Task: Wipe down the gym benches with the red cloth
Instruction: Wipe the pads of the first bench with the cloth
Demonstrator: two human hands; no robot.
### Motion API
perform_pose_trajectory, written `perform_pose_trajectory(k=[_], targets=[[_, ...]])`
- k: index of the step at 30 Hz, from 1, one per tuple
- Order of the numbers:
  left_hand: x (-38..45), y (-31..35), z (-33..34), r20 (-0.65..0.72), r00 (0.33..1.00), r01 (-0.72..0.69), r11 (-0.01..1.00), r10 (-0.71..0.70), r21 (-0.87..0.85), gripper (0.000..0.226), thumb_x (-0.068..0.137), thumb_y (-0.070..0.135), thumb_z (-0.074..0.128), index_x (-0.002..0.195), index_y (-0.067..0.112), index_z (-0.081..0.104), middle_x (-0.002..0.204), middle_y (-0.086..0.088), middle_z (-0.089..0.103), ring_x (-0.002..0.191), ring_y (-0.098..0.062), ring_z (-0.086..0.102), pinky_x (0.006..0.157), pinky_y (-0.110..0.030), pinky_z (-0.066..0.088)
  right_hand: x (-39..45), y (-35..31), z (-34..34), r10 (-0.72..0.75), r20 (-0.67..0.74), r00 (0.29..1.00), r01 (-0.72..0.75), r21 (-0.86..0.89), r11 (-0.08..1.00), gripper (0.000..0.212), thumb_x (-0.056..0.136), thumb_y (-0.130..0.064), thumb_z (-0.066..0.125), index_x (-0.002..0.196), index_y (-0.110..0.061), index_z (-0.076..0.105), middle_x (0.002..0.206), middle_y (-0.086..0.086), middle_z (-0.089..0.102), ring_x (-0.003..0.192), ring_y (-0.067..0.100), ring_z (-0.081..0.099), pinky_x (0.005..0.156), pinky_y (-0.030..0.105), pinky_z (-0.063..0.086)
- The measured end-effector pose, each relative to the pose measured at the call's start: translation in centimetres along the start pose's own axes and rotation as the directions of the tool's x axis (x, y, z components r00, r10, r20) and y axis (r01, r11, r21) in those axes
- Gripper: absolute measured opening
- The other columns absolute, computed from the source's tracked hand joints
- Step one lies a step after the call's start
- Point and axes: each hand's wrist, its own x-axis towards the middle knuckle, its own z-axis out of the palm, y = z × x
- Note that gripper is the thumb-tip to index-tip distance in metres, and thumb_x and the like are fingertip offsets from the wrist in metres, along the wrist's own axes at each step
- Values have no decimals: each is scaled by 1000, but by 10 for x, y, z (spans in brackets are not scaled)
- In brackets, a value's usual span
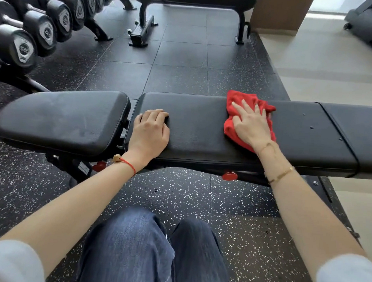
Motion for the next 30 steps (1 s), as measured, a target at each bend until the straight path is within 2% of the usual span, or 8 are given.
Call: perform_pose_trajectory(k=[2, 6, 10, 13, 17, 20, 26, 30], targets=[[0, 0, 0, -8, 1000, 2, 1000, -2, -4, 33, 92, 18, 45, 120, 13, 60, 131, -4, 60, 127, -25, 50, 109, -46, 34, 14, -23, 5, -22, 24, 999, 23, -16, 1000, 53, 97, -31, 35, 150, -34, 30, 162, -1, 16, 149, 35, 10, 122, 48, 0], [1, -1, 0, -18, 1000, 11, 1000, -12, -25, 32, 91, 17, 47, 120, 14, 61, 131, -3, 61, 127, -24, 50, 109, -45, 34, -1, -72, 17, -237, 47, 970, 237, 10, 971, 53, 97, -30, 38, 148, -36, 32, 162, -3, 18, 149, 33, 8, 122, 48, 0], [1, -4, -2, -6, 1000, 5, 999, -5, -39, 35, 91, 16, 48, 124, 16, 61, 134, -2, 59, 130, -22, 49, 111, -43, 32, -45, -70, 19, -374, 12, 927, 371, 93, 924, 54, 95, -24, 43, 146, -37, 36, 160, -7, 23, 150, 26, 10, 122, 41, -1], [-1, -6, -3, 5, 1000, -6, 999, 6, -46, 37, 92, 17, 47, 128, 15, 59, 137, -2, 57, 132, -22, 47, 113, -43, 30, -55, -35, 12, -348, -31, 937, 349, 90, 933, 53, 94, -21, 46, 144, -36, 40, 158, -8, 27, 150, 23, 14, 123, 41, 1], [-1, -4, 0, 9, 1000, -6, 999, 6, -37, 37, 93, 18, 46, 128, 15, 58, 137, -2, 57, 132, -22, 46, 114, -45, 30, -27, -3, 2, -152, -24, 988, 153, 40, 987, 51, 96, -26, 43, 145, -37, 38, 160, -7, 24, 150, 25, 11, 122, 46, 0], [0, -4, 1, -6, 1000, 3, 999, -4, -34, 36, 92, 20, 44, 125, 14, 59, 135, -3, 58, 130, -23, 47, 112, -46, 32, 2, -16, 4, -56, 0, 998, 56, 1, 998, 52, 97, -30, 38, 148, -35, 33, 162, -2, 18, 149, 32, 10, 122, 46, -1], [0, -4, 1, -10, 1000, -3, 999, 2, -41, 36, 91, 18, 47, 124, 14, 60, 134, -4, 59, 129, -24, 49, 112, -46, 33, 1, -68, 18, -225, 43, 973, 224, 23, 974, 52, 97, -32, 38, 149, -37, 31, 162, -3, 18, 150, 32, 8, 121, 46, -3], [0, -5, -1, -7, 1000, -6, 998, 5, -55, 37, 89, 15, 51, 124, 14, 61, 135, -5, 58, 130, -24, 48, 112, -46, 33, -40, -60, 18, -370, 4, 929, 368, 93, 925, 53, 95, -27, 44, 146, -36, 37, 159, -4, 25, 149, 29, 12, 122, 41, 0]])
